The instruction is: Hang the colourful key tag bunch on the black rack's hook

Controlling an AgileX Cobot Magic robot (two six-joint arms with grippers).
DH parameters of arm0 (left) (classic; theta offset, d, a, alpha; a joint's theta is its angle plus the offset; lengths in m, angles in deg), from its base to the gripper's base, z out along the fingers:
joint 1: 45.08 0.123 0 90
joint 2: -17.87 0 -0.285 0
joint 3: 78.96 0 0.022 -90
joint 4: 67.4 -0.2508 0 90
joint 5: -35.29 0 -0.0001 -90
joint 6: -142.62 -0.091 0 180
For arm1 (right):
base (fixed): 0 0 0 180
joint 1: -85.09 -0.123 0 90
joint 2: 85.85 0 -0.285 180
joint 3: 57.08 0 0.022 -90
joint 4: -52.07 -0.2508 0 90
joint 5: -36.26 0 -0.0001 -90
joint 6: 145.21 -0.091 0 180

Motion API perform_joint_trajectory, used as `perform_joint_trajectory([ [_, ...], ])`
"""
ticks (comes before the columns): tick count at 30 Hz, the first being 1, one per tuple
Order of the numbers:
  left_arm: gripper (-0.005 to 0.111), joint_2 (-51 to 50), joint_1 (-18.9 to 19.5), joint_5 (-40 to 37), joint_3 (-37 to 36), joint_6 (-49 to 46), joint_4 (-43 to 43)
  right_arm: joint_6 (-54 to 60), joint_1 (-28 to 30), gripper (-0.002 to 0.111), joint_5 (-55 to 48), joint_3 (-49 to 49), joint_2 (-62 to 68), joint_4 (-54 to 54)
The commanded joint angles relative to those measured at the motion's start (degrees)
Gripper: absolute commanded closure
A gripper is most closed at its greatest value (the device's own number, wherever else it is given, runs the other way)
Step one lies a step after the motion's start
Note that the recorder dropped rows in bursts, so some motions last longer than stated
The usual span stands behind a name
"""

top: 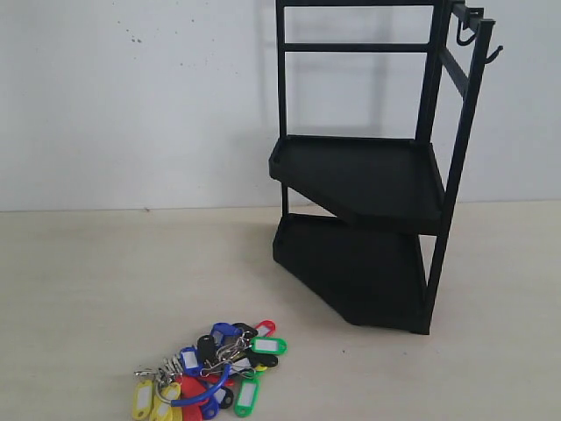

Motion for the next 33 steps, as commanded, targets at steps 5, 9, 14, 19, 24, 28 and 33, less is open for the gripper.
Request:
perform_joint_trajectory([
  [5,0.102,0.12,0.21,0.86,0.08,0.60,0.52,0.00,0.34,0.107,0.54,0.05,-0.22,0.10],
  [9,0.102,0.12,0.21,0.86,0.08,0.60,0.52,0.00,0.34,0.107,0.89,0.05,-0.22,0.10],
  [14,0.102,0.12,0.21,0.86,0.08,0.60,0.52,0.00,0.34,0.107,1.95,0.05,-0.22,0.10],
  [19,0.102,0.12,0.21,0.86,0.08,0.60,0.52,0.00,0.34,0.107,7.61,0.05,-0.22,0.10],
  [24,0.102,0.12,0.21,0.86,0.08,0.60,0.52,0.00,0.34,0.107,14.37,0.05,-0.22,0.10],
  [28,0.102,0.12,0.21,0.86,0.08,0.60,0.52,0.00,0.34,0.107,19.62,0.05,-0.22,0.10],
  [33,0.102,0.12,0.21,0.86,0.08,0.60,0.52,-3.32,0.34,0.107,19.02,0.05,-0.22,0.10],
])
